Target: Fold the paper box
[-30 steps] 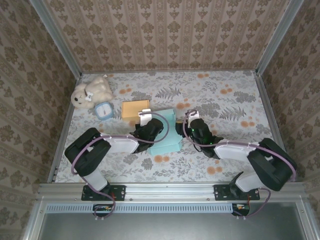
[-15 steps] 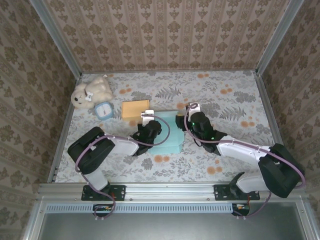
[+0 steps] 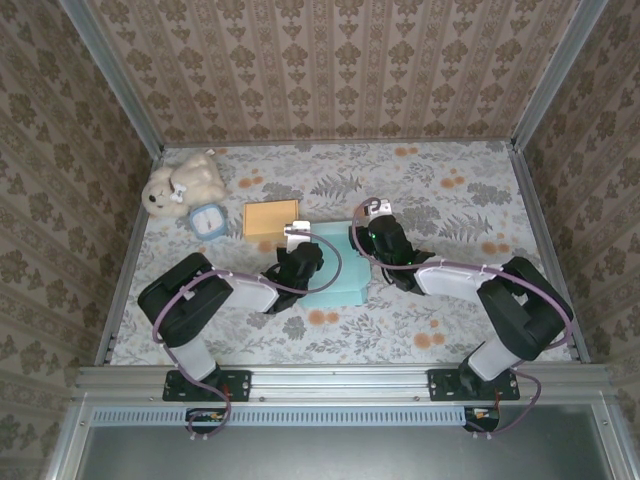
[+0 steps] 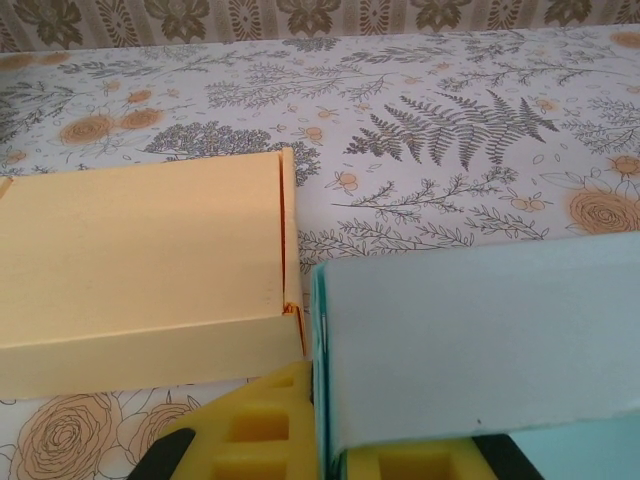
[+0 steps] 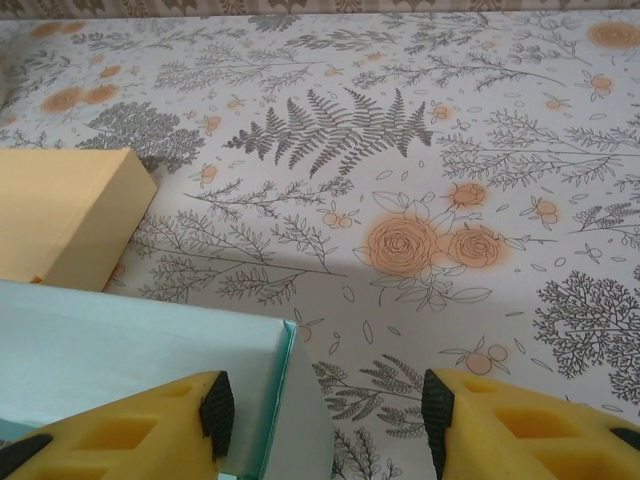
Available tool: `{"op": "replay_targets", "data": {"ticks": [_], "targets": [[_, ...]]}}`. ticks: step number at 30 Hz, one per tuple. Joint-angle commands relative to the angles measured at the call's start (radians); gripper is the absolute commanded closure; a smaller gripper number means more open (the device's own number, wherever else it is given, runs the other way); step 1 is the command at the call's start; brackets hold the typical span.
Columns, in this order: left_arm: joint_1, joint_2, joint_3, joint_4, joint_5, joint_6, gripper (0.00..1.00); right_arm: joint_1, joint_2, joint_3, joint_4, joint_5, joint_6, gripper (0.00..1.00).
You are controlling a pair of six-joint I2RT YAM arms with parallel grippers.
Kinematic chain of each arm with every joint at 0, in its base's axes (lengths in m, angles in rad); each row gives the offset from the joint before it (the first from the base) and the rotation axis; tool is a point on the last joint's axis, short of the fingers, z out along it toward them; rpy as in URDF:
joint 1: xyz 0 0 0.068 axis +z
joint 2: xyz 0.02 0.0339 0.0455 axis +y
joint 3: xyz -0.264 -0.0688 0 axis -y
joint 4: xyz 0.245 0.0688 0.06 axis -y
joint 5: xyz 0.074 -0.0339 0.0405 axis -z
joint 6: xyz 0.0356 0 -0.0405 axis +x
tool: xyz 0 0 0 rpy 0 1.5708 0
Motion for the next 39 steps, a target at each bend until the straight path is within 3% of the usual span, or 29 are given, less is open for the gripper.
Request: {"op": "replay_targets", "data": {"ticks": [1,8,22,39], "targets": [[-0.008,0.031,-0.012,0.012,0.011,0.022,1.00,-0.009,0.038,0.001,-0.016,0.029,-0.016,0.44],[-0.006,0.047,0.002,0.012,0.018,0.034,1.00,-0.010,-0.053,-0.010,-0.037,-0.008,-0.008,0.44],[-0.005,0.015,0.028,-0.079,0.030,0.046,1.00,-0.010,-0.386,-0.099,-0.120,-0.025,0.015,0.43],[0.038,-0.164,0.141,-0.522,0.171,-0.026,1.00,-0.010,-0.584,-0.182,-0.138,-0.031,-0.010,0.43]]}}
